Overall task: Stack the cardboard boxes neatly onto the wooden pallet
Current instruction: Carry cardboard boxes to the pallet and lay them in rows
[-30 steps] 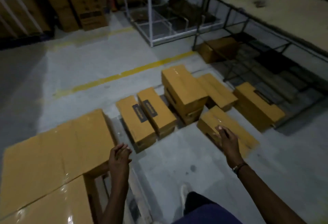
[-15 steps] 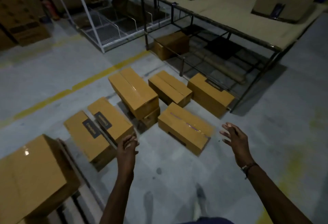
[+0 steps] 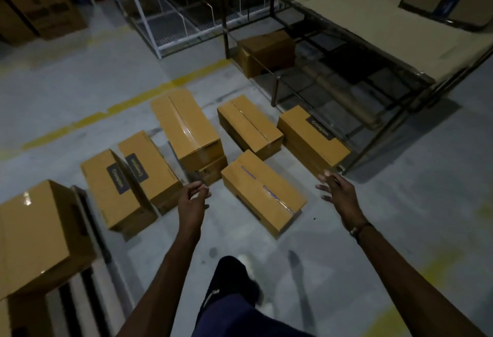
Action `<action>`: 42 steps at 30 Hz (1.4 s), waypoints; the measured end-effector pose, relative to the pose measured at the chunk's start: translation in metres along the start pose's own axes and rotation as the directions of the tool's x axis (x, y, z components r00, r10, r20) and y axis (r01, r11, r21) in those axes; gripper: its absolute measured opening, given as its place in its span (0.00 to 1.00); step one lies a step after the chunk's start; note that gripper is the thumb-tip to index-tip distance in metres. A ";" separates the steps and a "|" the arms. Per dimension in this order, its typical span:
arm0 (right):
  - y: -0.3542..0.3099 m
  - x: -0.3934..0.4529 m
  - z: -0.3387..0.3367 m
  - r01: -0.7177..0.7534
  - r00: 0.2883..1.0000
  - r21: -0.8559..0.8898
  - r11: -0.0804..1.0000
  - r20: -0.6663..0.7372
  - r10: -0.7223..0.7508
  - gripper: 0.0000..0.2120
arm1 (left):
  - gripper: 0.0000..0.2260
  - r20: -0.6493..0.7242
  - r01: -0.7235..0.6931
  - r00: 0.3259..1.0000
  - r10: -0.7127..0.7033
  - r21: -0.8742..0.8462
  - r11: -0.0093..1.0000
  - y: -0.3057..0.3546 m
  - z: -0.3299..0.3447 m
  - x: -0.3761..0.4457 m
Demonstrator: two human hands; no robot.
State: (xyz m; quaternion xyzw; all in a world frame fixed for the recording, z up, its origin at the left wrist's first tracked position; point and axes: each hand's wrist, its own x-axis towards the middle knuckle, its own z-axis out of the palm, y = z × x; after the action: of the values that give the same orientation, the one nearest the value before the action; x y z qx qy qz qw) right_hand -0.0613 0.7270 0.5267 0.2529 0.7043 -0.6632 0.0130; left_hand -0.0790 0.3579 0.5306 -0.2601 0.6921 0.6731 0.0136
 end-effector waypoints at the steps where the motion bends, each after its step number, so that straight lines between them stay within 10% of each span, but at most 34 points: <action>1: -0.003 0.016 0.001 -0.001 1.000 -0.021 1.000 0.030 0.002 0.12 | 0.12 -0.013 0.006 1.000 -0.006 0.004 1.000 -0.002 0.009 0.007; 19: -0.042 0.235 0.004 0.021 0.923 -0.316 0.948 0.371 0.103 0.25 | 0.17 -0.147 0.221 0.964 -0.220 -0.011 0.975 -0.041 0.139 0.080; 32: -0.059 0.336 -0.052 0.203 0.716 -0.409 0.889 0.682 0.150 0.26 | 0.16 -0.429 0.219 0.878 -0.214 -0.037 0.975 -0.072 0.266 0.012; 42: -0.003 0.398 -0.022 0.128 0.749 -0.452 0.883 0.627 0.213 0.31 | 0.32 -0.420 0.358 0.846 -0.327 -0.007 0.934 -0.110 0.294 0.033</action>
State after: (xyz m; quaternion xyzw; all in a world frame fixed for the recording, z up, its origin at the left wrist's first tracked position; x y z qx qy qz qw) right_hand -0.4021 0.8828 0.3916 0.0076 0.7857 -0.5185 0.3372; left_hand -0.1638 0.6276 0.3892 -0.5155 0.6452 0.5638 -0.0044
